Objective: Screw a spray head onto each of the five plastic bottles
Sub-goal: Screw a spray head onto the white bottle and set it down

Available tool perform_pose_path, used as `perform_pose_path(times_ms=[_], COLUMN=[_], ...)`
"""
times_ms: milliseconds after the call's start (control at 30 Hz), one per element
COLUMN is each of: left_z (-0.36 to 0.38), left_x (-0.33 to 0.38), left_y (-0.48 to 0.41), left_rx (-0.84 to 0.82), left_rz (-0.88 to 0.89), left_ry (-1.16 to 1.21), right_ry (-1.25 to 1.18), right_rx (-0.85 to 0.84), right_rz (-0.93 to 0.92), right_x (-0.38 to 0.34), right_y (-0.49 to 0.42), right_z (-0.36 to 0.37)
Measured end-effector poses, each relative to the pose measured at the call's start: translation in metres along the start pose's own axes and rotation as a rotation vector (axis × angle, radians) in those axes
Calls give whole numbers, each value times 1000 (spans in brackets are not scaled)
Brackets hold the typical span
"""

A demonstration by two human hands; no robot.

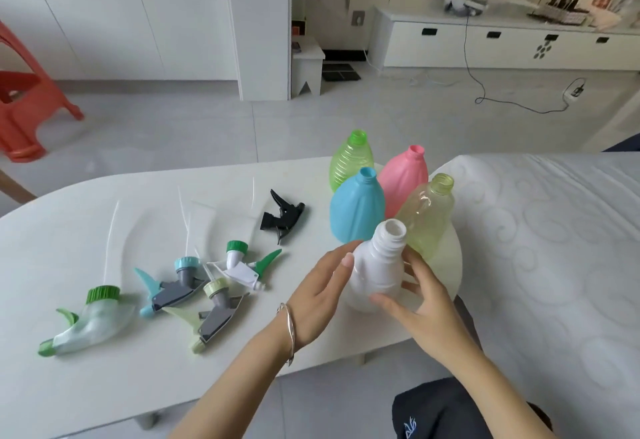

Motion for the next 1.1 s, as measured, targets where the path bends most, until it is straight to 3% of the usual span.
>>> perform_pose_path(times_ms=[133,300,500,667,900,1100], left_z=[-15,-52,-110,-174,-242,-274], left_x=[12,26,29,10,-22,-40], left_y=[27,66,114,162,221,244], left_rx=[56,8,259,505,779,870], left_rz=[39,83,157,58,-41,-100], left_ry=[12,-18,-179,-280,-270,-201], right_ry=[-122,-337,-406,-358,-96,379], right_rx=[-32,-143,-312,-437,-500,-655], right_rz=[-17,22,10,-17,-125,-297], right_x=[-18,-47,-79,-93,-83,-70], right_y=[10,12,8,0,-17,-29], right_z=[17,52,115,163,221,280])
Point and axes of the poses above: each hand's wrist, its own y-axis away from the middle knuckle, its own z-axis out of the palm, x = y × z, the point moved 1 cm from there along -y, towards the middle knuckle, and after that the axes turned 10 degrees about -y, right-handed, at the moved point
